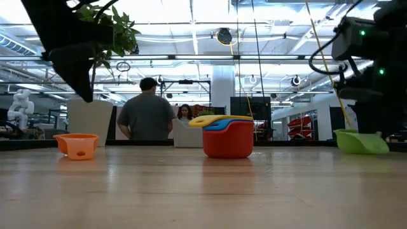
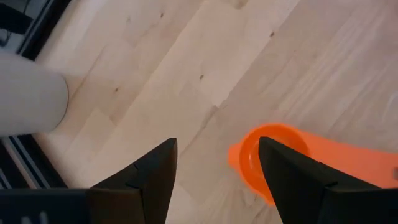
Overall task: Nest measuring cups in basket
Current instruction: Stack the green measuring cup on top of the yellow measuring cup
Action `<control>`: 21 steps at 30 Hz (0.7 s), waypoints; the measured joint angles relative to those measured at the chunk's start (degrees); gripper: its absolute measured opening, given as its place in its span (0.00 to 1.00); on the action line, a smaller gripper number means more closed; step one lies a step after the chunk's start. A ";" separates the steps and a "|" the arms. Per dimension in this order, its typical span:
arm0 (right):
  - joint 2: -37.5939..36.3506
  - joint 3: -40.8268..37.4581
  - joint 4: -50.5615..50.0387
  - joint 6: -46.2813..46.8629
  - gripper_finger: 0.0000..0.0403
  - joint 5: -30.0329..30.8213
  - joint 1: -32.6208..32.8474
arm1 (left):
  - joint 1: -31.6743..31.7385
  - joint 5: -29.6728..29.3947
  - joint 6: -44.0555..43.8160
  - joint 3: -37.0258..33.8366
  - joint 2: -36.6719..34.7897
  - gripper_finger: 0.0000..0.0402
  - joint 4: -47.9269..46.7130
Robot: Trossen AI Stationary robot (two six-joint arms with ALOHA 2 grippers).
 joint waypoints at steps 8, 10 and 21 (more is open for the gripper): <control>-0.08 -4.93 6.84 -0.41 0.50 -1.96 -0.02 | -1.87 0.20 -2.71 -0.25 0.00 0.57 -0.64; -0.09 -4.89 7.17 -1.51 0.45 -2.00 -0.02 | -2.05 0.27 -3.30 -0.25 0.00 0.57 -0.70; 0.07 -3.14 18.02 -10.29 0.02 -2.39 -0.02 | -2.56 0.38 -5.25 -0.25 0.00 0.57 -0.64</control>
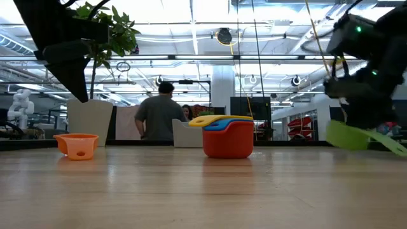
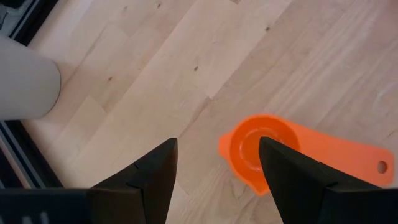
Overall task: Nest measuring cups in basket
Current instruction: Stack the green measuring cup on top of the yellow measuring cup
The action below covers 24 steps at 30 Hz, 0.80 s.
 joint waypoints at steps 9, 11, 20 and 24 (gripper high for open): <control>1.52 4.40 23.58 -5.65 0.00 0.08 0.03 | 0.04 0.02 -0.76 0.00 0.00 0.57 0.65; 3.98 6.71 24.48 -6.88 0.00 -0.36 0.25 | 0.04 0.00 -0.76 0.00 0.00 0.57 1.18; 21.64 21.18 24.44 -12.55 0.00 -3.36 2.61 | 0.04 -0.32 0.11 0.00 0.00 0.57 2.16; 28.32 26.87 21.78 -13.89 0.00 -5.81 2.69 | 0.04 -0.45 0.48 0.00 0.00 0.57 2.45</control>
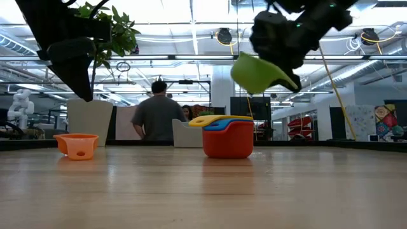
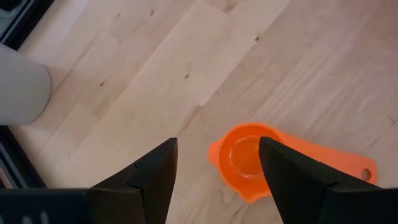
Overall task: Nest measuring cups in basket
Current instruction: Stack the green measuring cup on top of the yellow measuring cup
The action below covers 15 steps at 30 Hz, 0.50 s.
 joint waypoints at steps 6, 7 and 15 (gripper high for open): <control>6.94 4.91 -4.10 -0.21 0.00 -1.92 0.00 | 0.00 -0.03 0.71 0.00 0.00 0.57 0.81; 7.60 5.46 -3.95 -0.23 0.00 -2.25 0.00 | 0.00 -0.10 0.69 0.00 0.00 0.57 0.84; 8.83 8.38 -4.27 -1.52 0.00 -3.10 -0.86 | -0.04 -2.08 2.27 0.00 0.00 0.57 4.86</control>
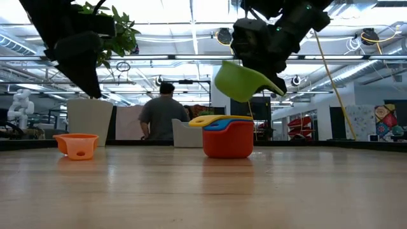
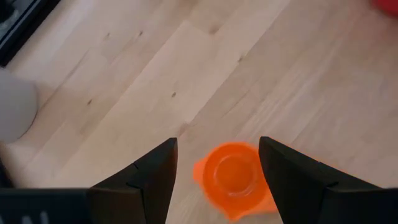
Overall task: Nest measuring cups in basket
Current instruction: Stack the green measuring cup on top of the yellow measuring cup
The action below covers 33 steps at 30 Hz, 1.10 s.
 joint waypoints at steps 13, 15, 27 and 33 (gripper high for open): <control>3.85 0.46 -0.58 -0.44 0.00 -0.10 -0.52 | 0.00 -2.21 4.84 0.00 -0.02 0.57 6.52; 4.71 0.44 0.05 -0.42 0.00 -0.10 -0.52 | 0.00 -2.29 4.84 0.00 0.00 0.57 6.52; 5.45 0.44 2.77 -2.06 0.10 -1.58 -0.64 | 0.00 -2.37 4.54 0.00 -0.02 0.57 6.54; 5.47 0.38 2.44 -1.92 0.12 -1.63 -0.80 | 0.00 -2.37 4.36 0.00 -0.02 0.57 6.54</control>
